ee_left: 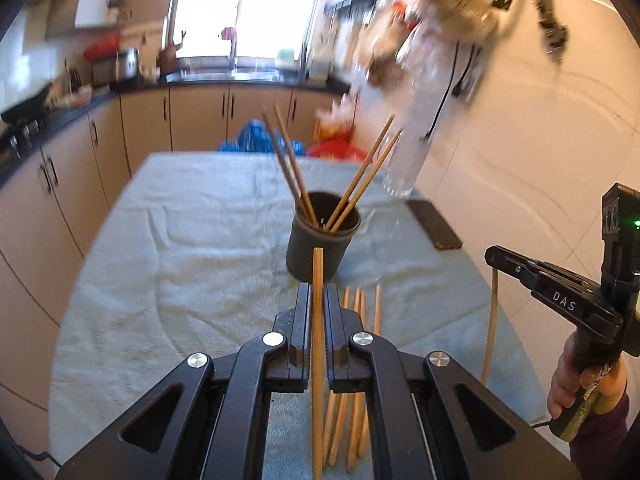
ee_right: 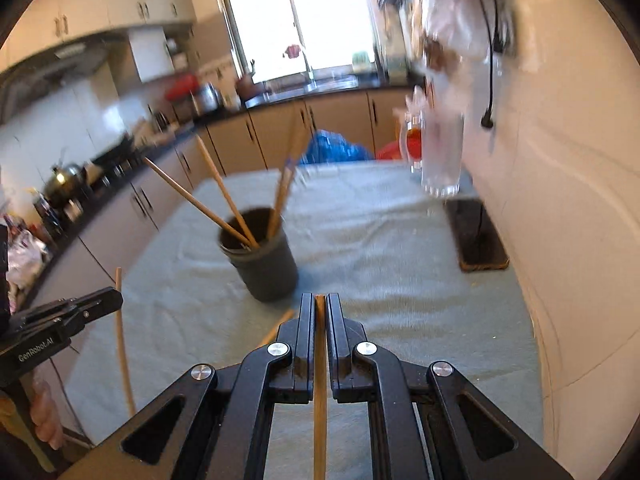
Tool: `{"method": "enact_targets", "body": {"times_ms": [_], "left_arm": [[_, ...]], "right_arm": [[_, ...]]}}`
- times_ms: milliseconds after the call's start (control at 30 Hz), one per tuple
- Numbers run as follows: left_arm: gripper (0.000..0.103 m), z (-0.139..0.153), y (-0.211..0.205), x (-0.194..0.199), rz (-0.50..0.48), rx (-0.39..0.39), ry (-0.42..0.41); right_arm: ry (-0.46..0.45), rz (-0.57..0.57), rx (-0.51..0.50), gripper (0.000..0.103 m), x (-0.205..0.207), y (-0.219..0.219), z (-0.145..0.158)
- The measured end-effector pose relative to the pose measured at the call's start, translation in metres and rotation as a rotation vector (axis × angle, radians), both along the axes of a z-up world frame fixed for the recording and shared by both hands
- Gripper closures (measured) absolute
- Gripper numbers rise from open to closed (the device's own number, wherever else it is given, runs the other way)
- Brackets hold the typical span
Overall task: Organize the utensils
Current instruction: 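Close the left gripper on a chopstick while the right gripper grasps another, then carry both chopsticks above the black cup and open both grippers to drop them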
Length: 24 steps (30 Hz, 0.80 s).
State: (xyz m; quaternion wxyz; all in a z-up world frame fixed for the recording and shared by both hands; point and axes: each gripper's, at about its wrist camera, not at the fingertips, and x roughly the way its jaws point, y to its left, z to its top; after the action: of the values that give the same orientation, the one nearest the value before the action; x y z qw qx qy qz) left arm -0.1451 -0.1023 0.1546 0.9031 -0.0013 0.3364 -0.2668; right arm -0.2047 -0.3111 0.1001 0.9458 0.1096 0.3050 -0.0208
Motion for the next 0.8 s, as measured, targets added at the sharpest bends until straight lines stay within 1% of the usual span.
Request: {"method": "enact_targets", "body": {"times_ms": [67,167,300,500,633,800], "left_arm": [[0.098,0.008,0.009,-0.017,0.008,-0.005,-0.043],[0.098,0.012,0.013,-0.042,0.013,-0.007,-0.087],[0.098,0.018,0.02,-0.066,0.031,0.0,-0.144],[0.098,0.032,0.032,-0.094,0.029,-0.032,-0.206],[0.098,0.04,0.035,-0.098,0.025,-0.045,-0.233],[0.098,0.048,0.036,-0.09,0.022,-0.067,-0.227]], "right_arm": [[-0.033,-0.005,-0.019,0.097,-0.016,0.008,0.008],[-0.075,-0.009,-0.055,0.097,-0.033,0.017,0.015],[-0.116,0.004,-0.057,0.097,-0.052,0.021,0.024],[-0.162,0.014,-0.043,0.097,-0.071,0.025,0.036],[-0.184,0.018,-0.031,0.097,-0.074,0.026,0.042],[-0.207,0.009,-0.026,0.097,-0.069,0.026,0.048]]}}
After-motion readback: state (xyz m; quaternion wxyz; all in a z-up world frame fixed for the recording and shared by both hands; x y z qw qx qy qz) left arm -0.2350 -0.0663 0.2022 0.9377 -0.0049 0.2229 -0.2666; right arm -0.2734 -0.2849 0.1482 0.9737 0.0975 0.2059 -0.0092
